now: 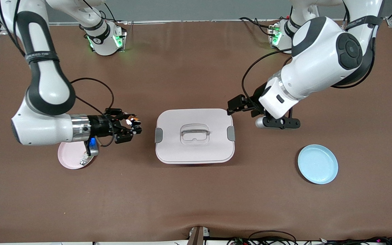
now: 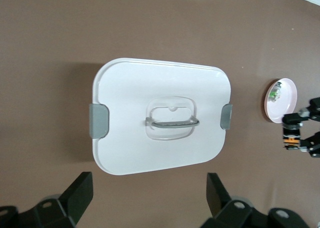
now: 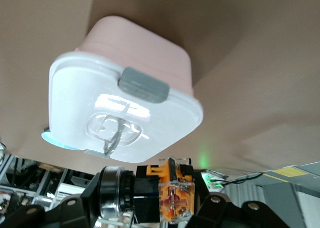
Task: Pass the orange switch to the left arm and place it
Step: 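Carry the switch over the box while the left gripper reaches it, then grasp the orange switch with the left gripper beside the right gripper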
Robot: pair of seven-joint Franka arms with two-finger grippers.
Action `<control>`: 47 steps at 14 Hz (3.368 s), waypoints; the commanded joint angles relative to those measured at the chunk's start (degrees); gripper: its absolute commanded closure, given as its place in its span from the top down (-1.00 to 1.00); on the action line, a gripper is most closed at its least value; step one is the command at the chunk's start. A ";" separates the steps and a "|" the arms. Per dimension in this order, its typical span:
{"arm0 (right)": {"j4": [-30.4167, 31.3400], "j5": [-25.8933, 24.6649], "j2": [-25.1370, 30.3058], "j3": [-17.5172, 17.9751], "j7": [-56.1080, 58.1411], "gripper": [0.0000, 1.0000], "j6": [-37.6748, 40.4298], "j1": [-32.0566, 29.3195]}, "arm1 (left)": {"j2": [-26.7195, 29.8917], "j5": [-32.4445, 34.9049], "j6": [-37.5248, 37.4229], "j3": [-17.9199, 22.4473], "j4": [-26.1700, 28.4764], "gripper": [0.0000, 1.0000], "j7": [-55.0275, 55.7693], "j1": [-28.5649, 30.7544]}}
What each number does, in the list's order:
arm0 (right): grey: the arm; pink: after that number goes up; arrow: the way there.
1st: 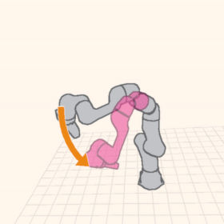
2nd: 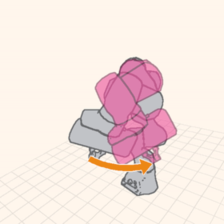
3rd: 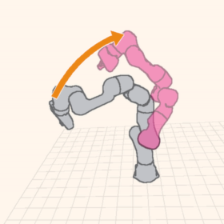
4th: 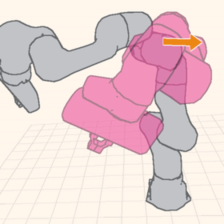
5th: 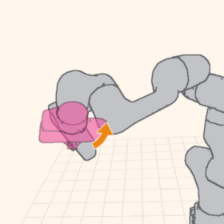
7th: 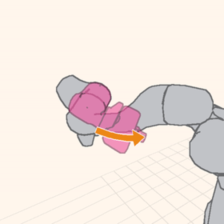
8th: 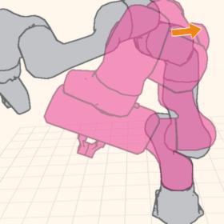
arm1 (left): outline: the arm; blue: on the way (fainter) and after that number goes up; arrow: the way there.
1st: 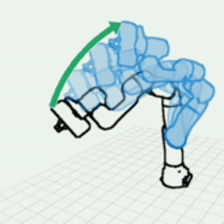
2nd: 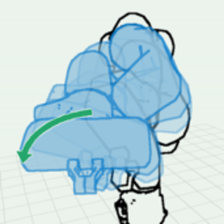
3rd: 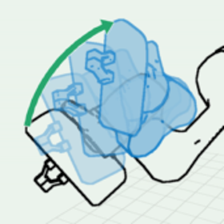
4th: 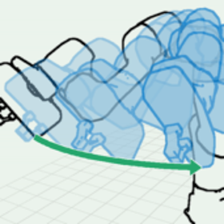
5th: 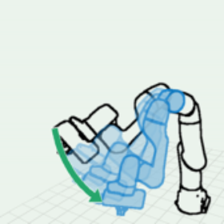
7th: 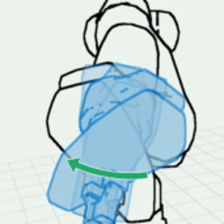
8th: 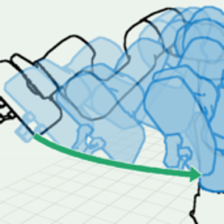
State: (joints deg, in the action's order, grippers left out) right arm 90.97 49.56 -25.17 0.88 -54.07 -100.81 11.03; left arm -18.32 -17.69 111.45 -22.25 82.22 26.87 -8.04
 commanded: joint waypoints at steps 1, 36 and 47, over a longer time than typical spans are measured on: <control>0.53 1.06 1.79 -0.44 -7.16 -0.82 -5.08 4.68 | -0.66 -5.65 2.88 -0.87 -0.40 1.00 -5.49 0.48; -3.61 5.90 0.64 -0.62 -30.48 -0.81 -30.94 23.16 | -1.01 -13.68 14.67 -1.39 8.74 0.61 -12.99 -3.83; -3.61 5.90 0.64 -0.62 -30.21 -0.80 -30.94 23.07 | -3.47 -14.56 21.43 -1.39 8.48 0.47 -12.20 -5.40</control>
State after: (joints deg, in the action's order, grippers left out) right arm 87.83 54.61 -24.57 0.66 -84.12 -131.77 33.77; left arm -21.48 -31.00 130.72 -23.50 90.27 14.77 -13.07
